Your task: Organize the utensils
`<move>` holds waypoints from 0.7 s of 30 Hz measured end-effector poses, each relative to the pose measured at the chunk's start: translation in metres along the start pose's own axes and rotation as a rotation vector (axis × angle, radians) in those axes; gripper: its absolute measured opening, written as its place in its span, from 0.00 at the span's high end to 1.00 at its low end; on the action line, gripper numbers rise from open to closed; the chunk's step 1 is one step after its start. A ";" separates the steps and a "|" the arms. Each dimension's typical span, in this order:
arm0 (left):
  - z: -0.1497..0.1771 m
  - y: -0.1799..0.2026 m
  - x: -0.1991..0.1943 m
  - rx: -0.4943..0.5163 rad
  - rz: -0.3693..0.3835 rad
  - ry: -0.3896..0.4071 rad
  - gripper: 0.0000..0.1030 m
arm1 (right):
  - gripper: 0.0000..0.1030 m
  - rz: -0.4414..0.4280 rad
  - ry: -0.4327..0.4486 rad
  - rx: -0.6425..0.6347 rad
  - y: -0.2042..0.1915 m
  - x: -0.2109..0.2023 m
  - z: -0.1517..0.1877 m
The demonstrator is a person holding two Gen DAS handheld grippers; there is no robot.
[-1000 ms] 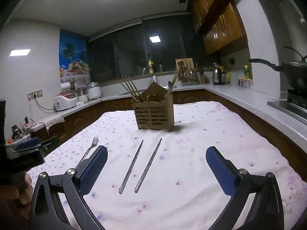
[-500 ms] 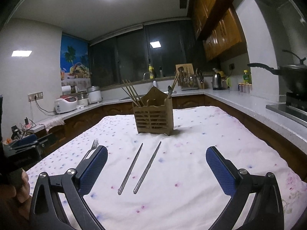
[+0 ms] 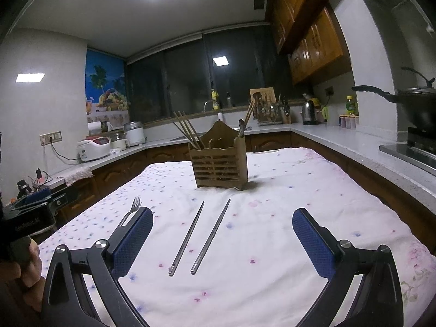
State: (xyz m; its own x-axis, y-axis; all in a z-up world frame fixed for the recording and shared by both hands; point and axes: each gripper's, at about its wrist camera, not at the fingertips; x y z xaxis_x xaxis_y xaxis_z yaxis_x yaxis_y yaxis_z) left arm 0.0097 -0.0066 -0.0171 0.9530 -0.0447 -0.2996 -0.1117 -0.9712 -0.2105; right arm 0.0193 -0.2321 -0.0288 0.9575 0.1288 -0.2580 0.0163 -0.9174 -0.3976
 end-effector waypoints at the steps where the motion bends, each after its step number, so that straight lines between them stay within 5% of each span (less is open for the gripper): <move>1: 0.000 0.000 0.000 0.000 0.001 0.001 0.01 | 0.00 -0.001 0.000 -0.001 0.000 0.000 0.000; 21: -0.003 0.002 0.000 0.027 -0.001 0.003 0.01 | 0.00 -0.007 0.002 0.001 -0.005 0.002 0.000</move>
State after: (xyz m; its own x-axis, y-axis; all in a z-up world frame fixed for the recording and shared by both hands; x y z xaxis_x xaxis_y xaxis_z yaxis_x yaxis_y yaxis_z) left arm 0.0108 -0.0092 -0.0147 0.9540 -0.0445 -0.2963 -0.1182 -0.9646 -0.2358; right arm 0.0210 -0.2275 -0.0273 0.9578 0.1343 -0.2540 0.0223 -0.9162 -0.4002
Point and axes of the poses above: each gripper's, at about its wrist camera, not at the fingertips, and x roughly the way its jaws point, y to its right, z to its underside, and after that the axes turned 15 degrees about x, right-handed
